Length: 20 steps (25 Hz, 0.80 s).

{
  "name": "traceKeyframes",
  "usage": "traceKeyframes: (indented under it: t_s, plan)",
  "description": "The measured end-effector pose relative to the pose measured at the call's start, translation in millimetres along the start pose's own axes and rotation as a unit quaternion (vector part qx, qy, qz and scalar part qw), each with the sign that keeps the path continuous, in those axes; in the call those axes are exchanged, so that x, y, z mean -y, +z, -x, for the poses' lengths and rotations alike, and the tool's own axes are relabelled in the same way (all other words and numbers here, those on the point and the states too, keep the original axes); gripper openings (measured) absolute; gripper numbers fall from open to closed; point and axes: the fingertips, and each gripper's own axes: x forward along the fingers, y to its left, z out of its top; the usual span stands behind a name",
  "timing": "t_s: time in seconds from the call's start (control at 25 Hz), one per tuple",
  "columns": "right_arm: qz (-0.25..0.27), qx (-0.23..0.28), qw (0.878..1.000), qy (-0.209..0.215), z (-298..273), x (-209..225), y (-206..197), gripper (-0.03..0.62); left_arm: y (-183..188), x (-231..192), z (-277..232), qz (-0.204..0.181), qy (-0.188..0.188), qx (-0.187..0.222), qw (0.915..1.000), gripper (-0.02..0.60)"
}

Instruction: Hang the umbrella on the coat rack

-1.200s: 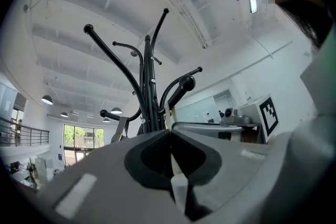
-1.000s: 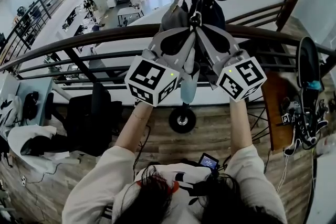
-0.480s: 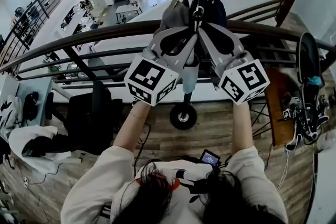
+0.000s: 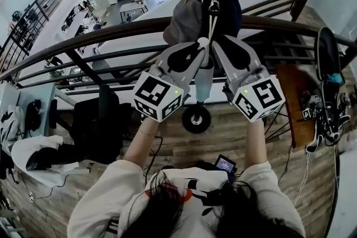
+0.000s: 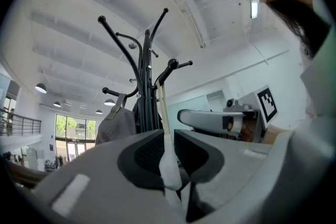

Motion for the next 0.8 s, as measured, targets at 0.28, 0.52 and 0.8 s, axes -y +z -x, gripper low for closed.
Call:
traceKeyframes:
  t_s: [0.28, 0.52, 0.8]
  plan:
    - [-0.033, -0.021, 0.999, -0.020, 21, -22, -27, 0.077, -26, 5, 34, 0.030, 0.001, -0.014, 0.9995, 0.048]
    - [-0.073, -0.050, 0.995, -0.040, 43, -48, -62, 0.077, -54, 18, 66, 0.055, -0.006, -0.032, 0.9979, 0.048]
    - [-0.107, -0.092, 0.988, -0.069, 64, -87, -100, 0.075, -83, 34, 115, 0.098, -0.016, -0.055, 0.9935, 0.048]
